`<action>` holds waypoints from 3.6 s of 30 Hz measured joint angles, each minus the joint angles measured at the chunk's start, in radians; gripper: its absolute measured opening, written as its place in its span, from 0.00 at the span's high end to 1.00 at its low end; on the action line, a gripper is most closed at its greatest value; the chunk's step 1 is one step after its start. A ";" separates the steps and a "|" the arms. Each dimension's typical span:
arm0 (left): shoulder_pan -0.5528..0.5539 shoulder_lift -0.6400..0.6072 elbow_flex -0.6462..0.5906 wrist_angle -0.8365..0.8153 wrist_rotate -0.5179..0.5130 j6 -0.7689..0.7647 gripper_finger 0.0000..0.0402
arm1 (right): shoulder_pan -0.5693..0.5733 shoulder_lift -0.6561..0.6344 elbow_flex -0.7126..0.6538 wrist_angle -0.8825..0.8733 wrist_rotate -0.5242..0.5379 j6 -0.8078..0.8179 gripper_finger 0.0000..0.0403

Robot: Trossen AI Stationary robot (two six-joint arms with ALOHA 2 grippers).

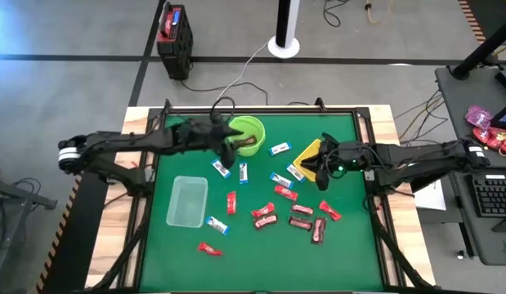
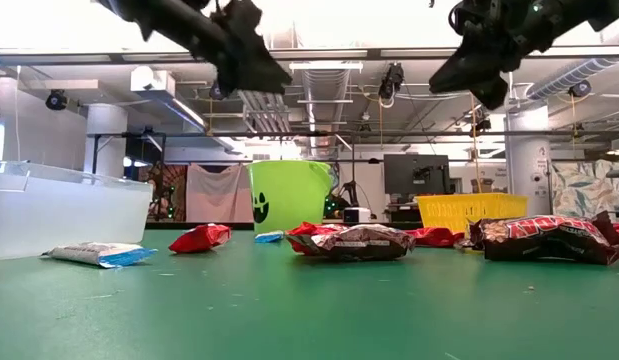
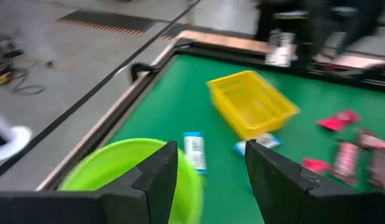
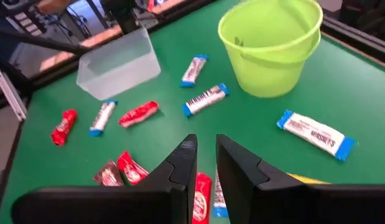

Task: Sort candy by brand, put in halloween buckets
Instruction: Put the white chocolate bar into the yellow bin

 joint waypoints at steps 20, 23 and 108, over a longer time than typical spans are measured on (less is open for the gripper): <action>-0.273 -0.318 -0.155 -0.143 -0.362 -0.086 0.60 | 0.007 0.601 0.589 -0.508 -0.001 -0.090 0.74; -0.273 -0.363 -0.155 -0.151 -0.368 -0.078 0.60 | 0.006 0.699 0.663 -0.555 -0.001 -0.109 0.66; -0.371 -0.187 -0.198 -0.076 -0.252 -0.101 0.62 | 0.090 1.021 0.553 -0.248 0.255 -0.084 0.98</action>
